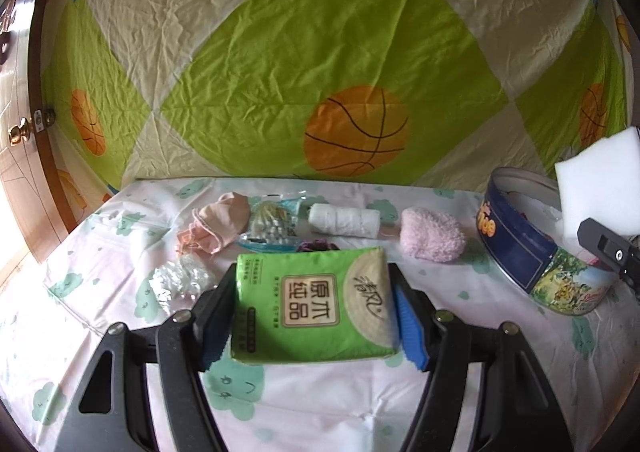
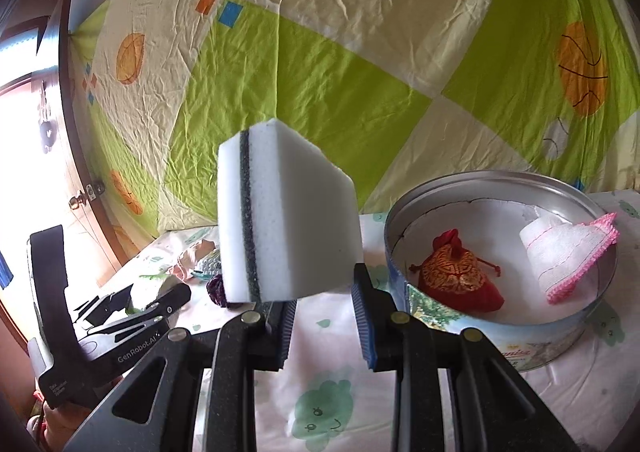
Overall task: Organize soft objects
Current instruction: 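Lower the tissue pack and sponge into the tin and open both tools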
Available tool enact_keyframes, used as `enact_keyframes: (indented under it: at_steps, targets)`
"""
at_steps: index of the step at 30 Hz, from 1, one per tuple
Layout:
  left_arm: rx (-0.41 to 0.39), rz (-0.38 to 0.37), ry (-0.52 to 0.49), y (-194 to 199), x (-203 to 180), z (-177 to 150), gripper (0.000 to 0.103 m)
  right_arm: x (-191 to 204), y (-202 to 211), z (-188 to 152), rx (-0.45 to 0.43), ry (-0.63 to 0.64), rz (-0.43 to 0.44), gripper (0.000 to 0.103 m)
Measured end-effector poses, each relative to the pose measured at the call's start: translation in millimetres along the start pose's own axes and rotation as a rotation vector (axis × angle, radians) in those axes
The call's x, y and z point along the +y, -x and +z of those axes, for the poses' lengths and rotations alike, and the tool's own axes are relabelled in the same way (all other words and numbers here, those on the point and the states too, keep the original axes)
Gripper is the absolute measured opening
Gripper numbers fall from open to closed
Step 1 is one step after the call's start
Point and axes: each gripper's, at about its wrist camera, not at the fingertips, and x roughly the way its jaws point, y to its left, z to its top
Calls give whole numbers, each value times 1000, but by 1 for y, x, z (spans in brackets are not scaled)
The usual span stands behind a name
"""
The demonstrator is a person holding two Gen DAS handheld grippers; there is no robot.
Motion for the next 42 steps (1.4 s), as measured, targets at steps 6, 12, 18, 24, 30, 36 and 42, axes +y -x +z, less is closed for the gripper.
enact_keyframes:
  at_steps: [6,12,18,24,30,36,42]
  targets:
    - [-15,-44,-28,8,-31,3,69,-18,18,4,-66,21,-68,30]
    - [-43,-89,-65,18,-61,10,69,-36,29,9,-117,29,-137,30]
    - [-58,-130,-86,20,-89,20,69,-59,34,16,-131,-7,-161,30]
    - [-68,-159,-102,19,-116,27,69,-82,36,24,-149,-16,-228,30]
    - [-72,-175,-124,13,-142,33,69,-104,38,29,-160,-29,-284,30]
    - [-61,-194,-133,1,-164,36,69,-125,30,35,-153,-50,-337,30]
    - [-49,-212,-145,-9,-186,39,69,-148,24,41,-143,-62,-408,30]
